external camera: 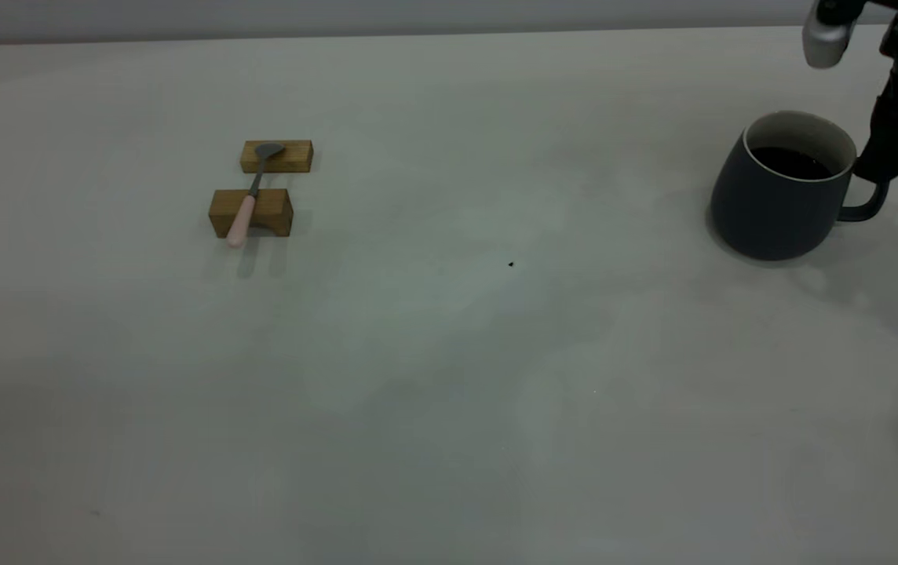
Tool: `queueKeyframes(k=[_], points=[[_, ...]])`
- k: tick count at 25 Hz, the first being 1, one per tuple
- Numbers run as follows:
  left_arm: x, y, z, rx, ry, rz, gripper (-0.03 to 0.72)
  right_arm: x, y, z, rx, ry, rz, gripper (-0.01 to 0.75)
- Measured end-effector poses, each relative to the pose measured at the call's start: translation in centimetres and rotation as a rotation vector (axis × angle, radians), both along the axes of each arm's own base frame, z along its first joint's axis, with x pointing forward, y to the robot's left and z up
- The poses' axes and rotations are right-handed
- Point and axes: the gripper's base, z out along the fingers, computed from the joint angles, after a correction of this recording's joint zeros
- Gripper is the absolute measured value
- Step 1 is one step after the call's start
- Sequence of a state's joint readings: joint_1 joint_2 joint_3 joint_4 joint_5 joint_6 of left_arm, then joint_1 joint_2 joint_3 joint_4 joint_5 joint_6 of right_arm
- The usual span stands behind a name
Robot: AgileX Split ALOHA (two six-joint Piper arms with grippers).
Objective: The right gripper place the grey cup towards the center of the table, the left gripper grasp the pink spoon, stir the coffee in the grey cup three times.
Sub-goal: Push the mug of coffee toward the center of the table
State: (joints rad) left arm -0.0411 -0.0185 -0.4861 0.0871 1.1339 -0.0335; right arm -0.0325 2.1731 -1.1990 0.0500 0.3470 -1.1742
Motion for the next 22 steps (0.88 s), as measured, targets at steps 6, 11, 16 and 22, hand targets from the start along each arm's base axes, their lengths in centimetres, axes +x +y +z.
queueKeyframes(k=[6,11,16,22], points=[[0.0,0.0,0.0,0.0,0.0,0.0,0.446,0.2,-1.3,-2.0,-0.023,-0.021,0.022,0.582],[0.0,0.0,0.0,0.0,0.0,0.0,0.446,0.6,-1.3,-4.1,-0.039,-0.059,0.043,0.582],[0.0,0.0,0.0,0.0,-0.001,0.0,0.446,0.6,-0.4,-5.0,-0.04,-0.065,0.065,0.582],[0.0,0.0,0.0,0.0,-0.001,0.0,0.446,0.7,2.3,-5.4,-0.04,-0.076,0.132,0.582]])
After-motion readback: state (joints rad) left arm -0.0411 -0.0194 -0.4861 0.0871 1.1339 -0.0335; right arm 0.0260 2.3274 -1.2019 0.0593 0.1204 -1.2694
